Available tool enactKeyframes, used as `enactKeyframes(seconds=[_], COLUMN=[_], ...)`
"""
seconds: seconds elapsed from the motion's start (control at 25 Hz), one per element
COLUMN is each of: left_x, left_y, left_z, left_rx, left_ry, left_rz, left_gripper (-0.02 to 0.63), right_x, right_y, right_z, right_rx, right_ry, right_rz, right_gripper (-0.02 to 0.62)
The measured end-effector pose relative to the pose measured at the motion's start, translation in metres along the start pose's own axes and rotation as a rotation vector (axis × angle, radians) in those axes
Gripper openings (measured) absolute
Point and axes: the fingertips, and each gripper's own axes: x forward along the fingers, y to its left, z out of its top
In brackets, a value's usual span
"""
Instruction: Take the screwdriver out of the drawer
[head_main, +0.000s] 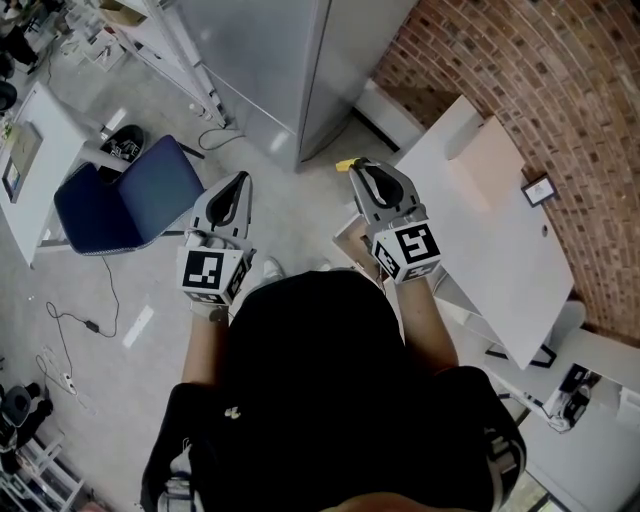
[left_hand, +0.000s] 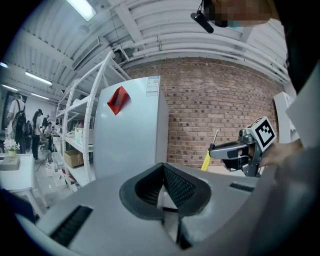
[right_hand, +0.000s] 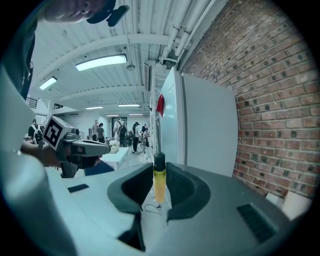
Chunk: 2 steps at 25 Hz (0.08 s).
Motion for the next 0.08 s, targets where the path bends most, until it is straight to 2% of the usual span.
enactKeyframes(seconds=[0.08], left_x=[0.0], left_y=[-0.0027], left_z=[-0.0013], left_rx=[-0.002], left_ry=[0.002], left_rz=[0.0], left_gripper=[0.003], right_x=[-0.0026], right_y=[-0.0011], right_z=[-0.003], right_rx=[0.004], right_ry=[0.004], right_rz=[-0.001], right_gripper=[0.091])
